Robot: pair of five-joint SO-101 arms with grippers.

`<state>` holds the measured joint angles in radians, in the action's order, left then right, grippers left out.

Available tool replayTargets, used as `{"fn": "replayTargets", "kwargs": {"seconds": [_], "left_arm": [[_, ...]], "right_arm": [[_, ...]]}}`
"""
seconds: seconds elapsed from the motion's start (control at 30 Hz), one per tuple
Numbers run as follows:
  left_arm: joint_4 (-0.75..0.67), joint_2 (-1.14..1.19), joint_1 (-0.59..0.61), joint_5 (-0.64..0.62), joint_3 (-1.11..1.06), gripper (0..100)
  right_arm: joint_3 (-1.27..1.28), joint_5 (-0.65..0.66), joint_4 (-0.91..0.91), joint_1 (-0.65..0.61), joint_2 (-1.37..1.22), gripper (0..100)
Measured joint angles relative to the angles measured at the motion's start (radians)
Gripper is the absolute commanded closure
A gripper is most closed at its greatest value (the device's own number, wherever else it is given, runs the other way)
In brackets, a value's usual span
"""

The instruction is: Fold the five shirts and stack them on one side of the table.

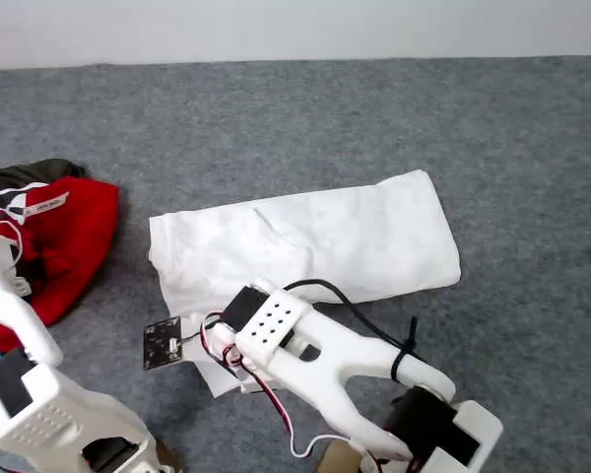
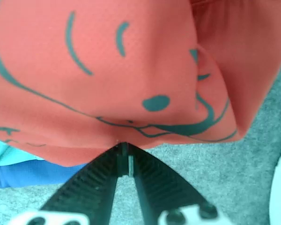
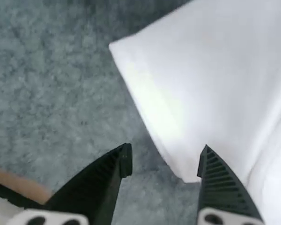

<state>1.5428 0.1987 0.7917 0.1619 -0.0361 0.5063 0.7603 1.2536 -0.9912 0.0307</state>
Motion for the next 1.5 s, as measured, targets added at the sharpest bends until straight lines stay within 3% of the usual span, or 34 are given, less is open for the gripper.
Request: {"fn": "replayTargets", "kwargs": {"seconds": [0.3,0.53,0.83,1.07,1.5], "left_arm": [[0.000,0.000,0.000,0.000,0.000,100],[0.000,0.000,0.000,0.000,0.000,100],[-0.009,0.000,0.000,0.000,0.000,100],[-0.011,0.000,0.000,0.000,0.000,100],[-0.011,0.000,0.000,0.000,0.000,100]], "right_arm": [[0.000,0.002,-0.098,0.000,-0.124,76.5],[-0.023,0.002,-0.117,0.000,-0.164,89.2],[-0.083,0.002,-0.117,0.003,-0.224,90.3],[-0.092,0.002,-0.118,0.005,-0.232,98.3],[-0.295,0.002,0.015,0.106,-0.265,98.4]]}}
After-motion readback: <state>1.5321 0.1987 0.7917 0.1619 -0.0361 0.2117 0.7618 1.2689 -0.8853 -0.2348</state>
